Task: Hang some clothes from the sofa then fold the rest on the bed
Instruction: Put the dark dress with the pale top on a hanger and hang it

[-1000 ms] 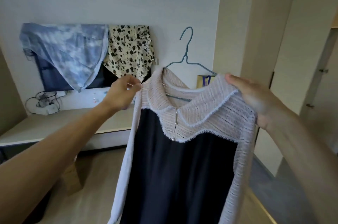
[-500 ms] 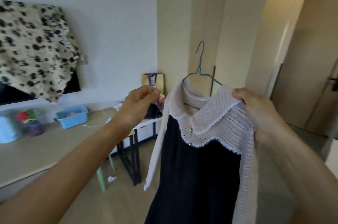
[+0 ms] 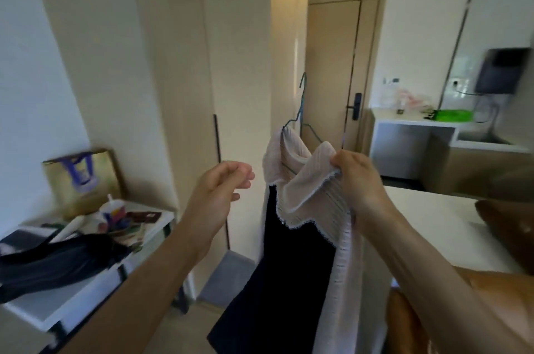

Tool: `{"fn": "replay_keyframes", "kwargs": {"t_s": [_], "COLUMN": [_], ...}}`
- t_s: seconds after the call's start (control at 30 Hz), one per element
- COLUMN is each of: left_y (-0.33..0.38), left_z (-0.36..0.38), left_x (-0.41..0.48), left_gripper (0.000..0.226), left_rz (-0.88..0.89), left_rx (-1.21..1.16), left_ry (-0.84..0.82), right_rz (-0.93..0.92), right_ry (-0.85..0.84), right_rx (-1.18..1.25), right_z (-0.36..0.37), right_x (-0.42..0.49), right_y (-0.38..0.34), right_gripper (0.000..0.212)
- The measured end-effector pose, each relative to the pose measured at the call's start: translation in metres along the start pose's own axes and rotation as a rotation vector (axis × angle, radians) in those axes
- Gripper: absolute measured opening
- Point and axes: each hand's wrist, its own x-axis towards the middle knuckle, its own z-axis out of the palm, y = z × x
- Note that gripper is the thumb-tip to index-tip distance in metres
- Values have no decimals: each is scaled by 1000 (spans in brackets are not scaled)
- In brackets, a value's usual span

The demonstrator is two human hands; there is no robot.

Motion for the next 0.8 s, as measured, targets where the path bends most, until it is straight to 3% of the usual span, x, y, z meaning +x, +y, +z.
{"fn": "replay_keyframes", "kwargs": {"t_s": [0.1, 0.23, 0.37, 0.8], "left_y": [-31, -68, -96, -197], "left_z": [25, 59, 91, 186], "left_x": [51, 127, 198, 472], "left_gripper": [18, 20, 24, 21], "left_rz": [0, -19, -61, -39], "left_rx": [-74, -124, -181, -266], "left_ry": [-66, -64, -63, -155], "right_rz": [-56, -67, -116, -115], "right_ry": [20, 41, 40, 88], "right_rx": [-64, -135, -131, -252], "right_z": [11, 24, 34, 61], "right_x": [51, 134, 221, 512], "right_y": [21, 48, 65, 143], "right_gripper": [19, 31, 27, 27]}}
